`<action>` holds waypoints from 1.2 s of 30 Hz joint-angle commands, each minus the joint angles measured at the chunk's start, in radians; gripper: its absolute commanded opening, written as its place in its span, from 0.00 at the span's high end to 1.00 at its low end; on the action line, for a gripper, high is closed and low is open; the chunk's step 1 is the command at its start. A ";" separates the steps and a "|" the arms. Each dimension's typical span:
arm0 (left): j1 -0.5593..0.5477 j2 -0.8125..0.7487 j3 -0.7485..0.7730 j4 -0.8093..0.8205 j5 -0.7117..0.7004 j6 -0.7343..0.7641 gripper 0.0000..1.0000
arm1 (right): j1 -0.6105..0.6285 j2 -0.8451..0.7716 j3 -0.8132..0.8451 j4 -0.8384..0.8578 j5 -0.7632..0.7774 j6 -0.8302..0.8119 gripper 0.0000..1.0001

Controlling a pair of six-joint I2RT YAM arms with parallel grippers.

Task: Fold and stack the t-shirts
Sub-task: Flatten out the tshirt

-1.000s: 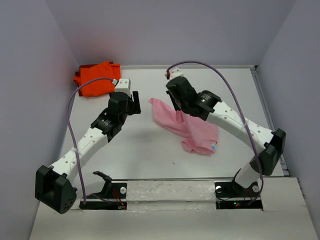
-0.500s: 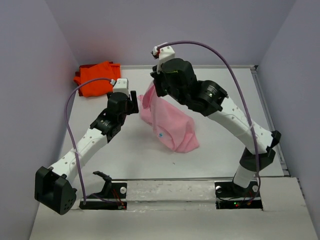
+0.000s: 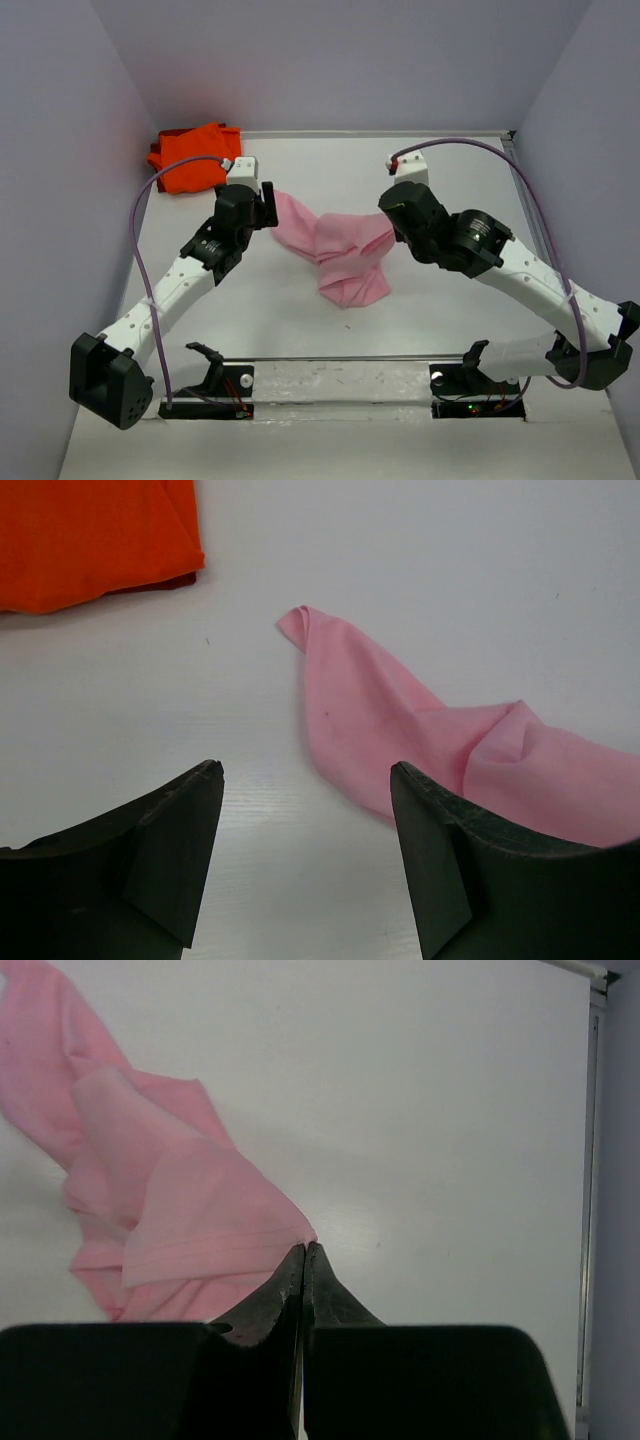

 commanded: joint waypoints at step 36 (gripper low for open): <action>0.005 0.196 0.067 0.012 0.263 -0.201 0.27 | -0.006 -0.049 0.456 0.210 0.231 -0.355 1.00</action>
